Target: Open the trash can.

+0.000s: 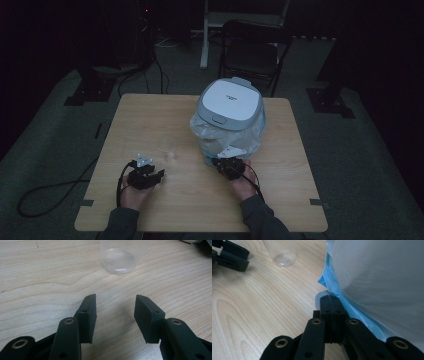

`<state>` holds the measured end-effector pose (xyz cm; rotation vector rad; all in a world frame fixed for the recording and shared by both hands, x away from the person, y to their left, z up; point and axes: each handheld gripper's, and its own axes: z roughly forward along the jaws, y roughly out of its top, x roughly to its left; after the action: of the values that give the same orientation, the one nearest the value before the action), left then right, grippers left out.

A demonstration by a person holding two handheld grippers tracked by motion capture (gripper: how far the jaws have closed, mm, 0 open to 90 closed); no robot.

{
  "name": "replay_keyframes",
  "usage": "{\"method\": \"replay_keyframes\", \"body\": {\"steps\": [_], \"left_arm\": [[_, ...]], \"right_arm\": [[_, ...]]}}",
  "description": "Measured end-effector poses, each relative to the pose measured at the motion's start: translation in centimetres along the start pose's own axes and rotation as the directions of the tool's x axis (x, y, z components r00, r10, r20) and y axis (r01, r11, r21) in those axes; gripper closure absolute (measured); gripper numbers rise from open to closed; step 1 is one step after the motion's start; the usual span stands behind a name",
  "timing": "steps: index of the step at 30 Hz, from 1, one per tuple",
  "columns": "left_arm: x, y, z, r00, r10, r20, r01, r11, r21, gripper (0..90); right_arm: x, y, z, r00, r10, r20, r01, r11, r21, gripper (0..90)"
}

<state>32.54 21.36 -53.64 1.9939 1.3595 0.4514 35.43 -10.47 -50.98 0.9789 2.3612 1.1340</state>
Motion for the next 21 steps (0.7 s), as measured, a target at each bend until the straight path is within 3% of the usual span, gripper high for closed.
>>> {"method": "replay_keyframes", "body": {"steps": [14,18,21], "left_arm": [[-0.1,0.0,0.0,1.0000,0.002,-0.002,-0.002,1.0000,0.002,53.3],[-0.1,0.0,0.0,1.0000,0.003,-0.004,-0.003,1.0000,0.001,53.3],[-0.1,0.0,0.0,1.0000,0.006,-0.005,-0.006,1.0000,0.002,53.4]], "right_arm": [[0.1,-0.7,1.1,0.9998,-0.010,0.016,0.010,0.9999,0.012,90.0],[0.5,-1.0,1.2,0.9978,-0.045,0.048,0.044,0.9990,0.008,90.0],[0.4,-1.0,1.2,0.9985,-0.035,0.042,0.034,0.9994,0.008,90.0]]}}
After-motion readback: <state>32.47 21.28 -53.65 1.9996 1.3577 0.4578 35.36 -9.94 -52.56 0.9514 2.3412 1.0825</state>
